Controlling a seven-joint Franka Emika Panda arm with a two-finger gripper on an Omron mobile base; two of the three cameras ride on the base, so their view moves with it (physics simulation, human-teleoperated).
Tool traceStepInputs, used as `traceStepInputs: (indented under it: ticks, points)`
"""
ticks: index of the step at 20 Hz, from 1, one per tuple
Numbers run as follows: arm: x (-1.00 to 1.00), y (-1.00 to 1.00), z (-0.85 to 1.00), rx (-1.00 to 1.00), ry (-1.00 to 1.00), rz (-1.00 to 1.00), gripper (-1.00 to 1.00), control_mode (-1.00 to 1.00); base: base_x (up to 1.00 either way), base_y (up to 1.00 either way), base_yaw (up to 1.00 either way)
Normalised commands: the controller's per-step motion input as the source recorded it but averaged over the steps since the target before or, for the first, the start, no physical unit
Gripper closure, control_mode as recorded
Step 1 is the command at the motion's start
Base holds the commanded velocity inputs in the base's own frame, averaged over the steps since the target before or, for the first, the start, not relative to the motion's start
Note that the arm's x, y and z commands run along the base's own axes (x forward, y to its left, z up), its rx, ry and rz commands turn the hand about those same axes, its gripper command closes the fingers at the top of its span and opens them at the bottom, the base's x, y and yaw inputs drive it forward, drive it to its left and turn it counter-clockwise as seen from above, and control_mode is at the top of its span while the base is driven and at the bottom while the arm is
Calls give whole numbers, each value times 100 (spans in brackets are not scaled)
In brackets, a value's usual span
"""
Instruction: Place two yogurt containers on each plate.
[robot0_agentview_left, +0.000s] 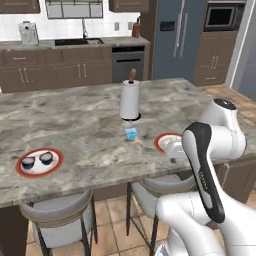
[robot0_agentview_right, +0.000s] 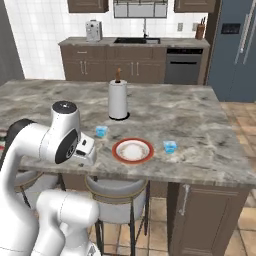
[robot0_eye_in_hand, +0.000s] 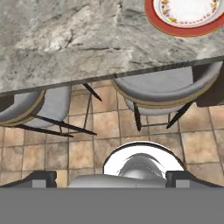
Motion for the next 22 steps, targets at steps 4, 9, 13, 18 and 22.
traceStepInputs:
  ticks: [4,9,13,18,22]
  points:
    - [0,0,0,0,0,0,-100,100,0,-100,-21]
    - [0,0,0,0,0,0,-100,100,30,-66,-1]
    - [0,0,0,0,0,0,-100,100,29,-23,8]
    - [0,0,0,0,0,0,-100,100,33,22,26]
    - [0,0,0,0,0,0,-100,100,0,55,22]
